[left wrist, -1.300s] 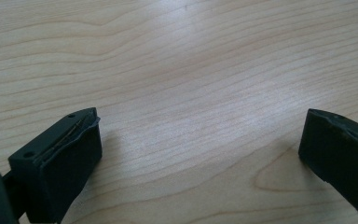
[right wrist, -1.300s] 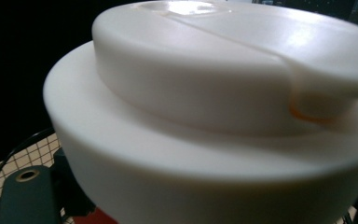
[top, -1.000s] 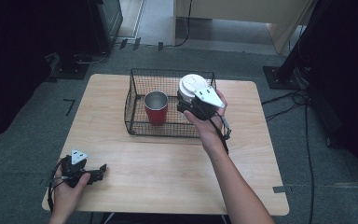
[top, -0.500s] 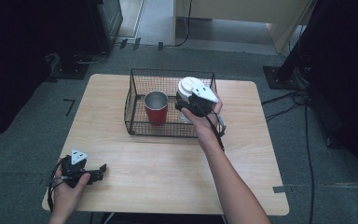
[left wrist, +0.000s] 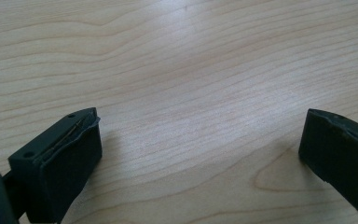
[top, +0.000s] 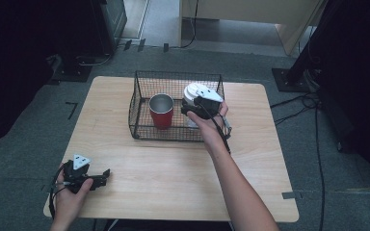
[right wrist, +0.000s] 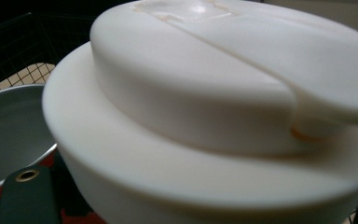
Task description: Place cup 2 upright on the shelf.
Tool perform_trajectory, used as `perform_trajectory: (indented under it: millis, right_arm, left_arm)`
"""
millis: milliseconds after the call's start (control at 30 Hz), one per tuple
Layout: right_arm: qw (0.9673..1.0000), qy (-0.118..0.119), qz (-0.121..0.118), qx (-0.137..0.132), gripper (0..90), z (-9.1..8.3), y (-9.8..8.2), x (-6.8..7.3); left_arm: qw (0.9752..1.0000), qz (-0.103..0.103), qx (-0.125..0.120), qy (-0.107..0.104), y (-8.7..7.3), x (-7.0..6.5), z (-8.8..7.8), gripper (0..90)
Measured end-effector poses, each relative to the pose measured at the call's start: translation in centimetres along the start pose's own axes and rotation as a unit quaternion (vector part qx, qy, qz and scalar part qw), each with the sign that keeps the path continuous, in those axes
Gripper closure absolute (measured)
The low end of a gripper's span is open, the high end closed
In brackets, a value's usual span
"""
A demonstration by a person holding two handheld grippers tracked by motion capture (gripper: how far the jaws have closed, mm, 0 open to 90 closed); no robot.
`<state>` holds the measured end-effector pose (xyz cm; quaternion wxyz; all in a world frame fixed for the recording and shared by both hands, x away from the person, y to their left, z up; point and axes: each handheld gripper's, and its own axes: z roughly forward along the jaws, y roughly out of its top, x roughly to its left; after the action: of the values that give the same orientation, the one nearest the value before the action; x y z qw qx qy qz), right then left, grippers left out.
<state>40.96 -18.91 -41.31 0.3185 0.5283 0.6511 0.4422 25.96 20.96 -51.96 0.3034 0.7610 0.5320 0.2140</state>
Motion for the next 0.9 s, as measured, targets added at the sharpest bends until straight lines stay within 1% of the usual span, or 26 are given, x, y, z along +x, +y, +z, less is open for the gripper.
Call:
perform_trajectory:
  millis: [233,267,333,400,433,467,667,867,900]
  right_arm:
    - [0.9999,0.0,-0.008,0.015,15.9,0.1,-0.23,0.1]
    - [0.9996,0.002,-0.004,0.029,15.9,0.12,-0.29,0.14]
    - [0.9993,0.006,-0.003,0.036,15.8,0.11,-0.36,0.2]
    - [0.9992,0.006,-0.006,0.038,15.8,0.12,-0.4,0.25]
    - [0.999,0.005,-0.012,0.044,15.8,0.13,-0.49,0.37]
    - [0.9989,0.003,-0.012,0.046,15.8,0.12,-0.52,0.42]
    - [0.9985,0.001,-0.015,0.052,15.8,0.04,-0.69,0.65]
    - [0.9986,-0.001,-0.01,0.052,15.6,-0.16,-0.86,0.75]
    - [0.9982,-0.002,-0.013,0.058,15.3,-0.33,-0.86,0.84]
  left_arm:
    - [1.0,0.0,0.0,0.0,0.0,0.0,0.0,0.0]
    - [1.0,0.0,0.0,0.0,0.0,0.0,0.0,0.0]
    - [1.0,0.0,0.0,0.001,0.0,-0.01,0.01,0.0]
    - [1.0,0.001,0.0,0.001,0.0,-0.01,0.01,0.0]
    - [1.0,0.001,0.0,0.001,0.0,-0.02,0.01,0.0]
    - [1.0,0.001,0.0,0.001,0.0,-0.02,0.01,0.0]
    - [1.0,0.002,0.001,0.002,0.01,-0.04,0.02,0.0]
    - [1.0,0.002,0.001,0.002,0.01,-0.04,0.02,0.0]
    - [1.0,0.002,0.001,0.002,0.01,-0.04,0.02,0.0]
